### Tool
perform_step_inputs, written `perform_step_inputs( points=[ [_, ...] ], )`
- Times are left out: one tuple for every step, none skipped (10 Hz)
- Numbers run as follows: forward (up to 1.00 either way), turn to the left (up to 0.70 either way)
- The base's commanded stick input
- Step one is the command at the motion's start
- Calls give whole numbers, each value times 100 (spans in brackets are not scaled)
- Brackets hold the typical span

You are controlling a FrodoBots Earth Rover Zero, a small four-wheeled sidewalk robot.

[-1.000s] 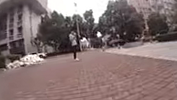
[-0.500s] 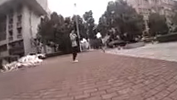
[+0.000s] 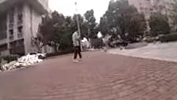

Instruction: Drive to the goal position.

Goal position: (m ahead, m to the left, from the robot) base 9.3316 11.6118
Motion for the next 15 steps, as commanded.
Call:
perform_step_inputs(
  points=[
    [70, 14],
    [70, 13],
    [70, 10],
    [70, 5],
    [70, 0],
    [70, 0],
    [70, 0],
    [70, 0],
    [70, 0],
    [70, 0],
    [70, 0],
    [70, 0],
    [70, 0],
    [70, 0],
    [70, 0]
  ],
)
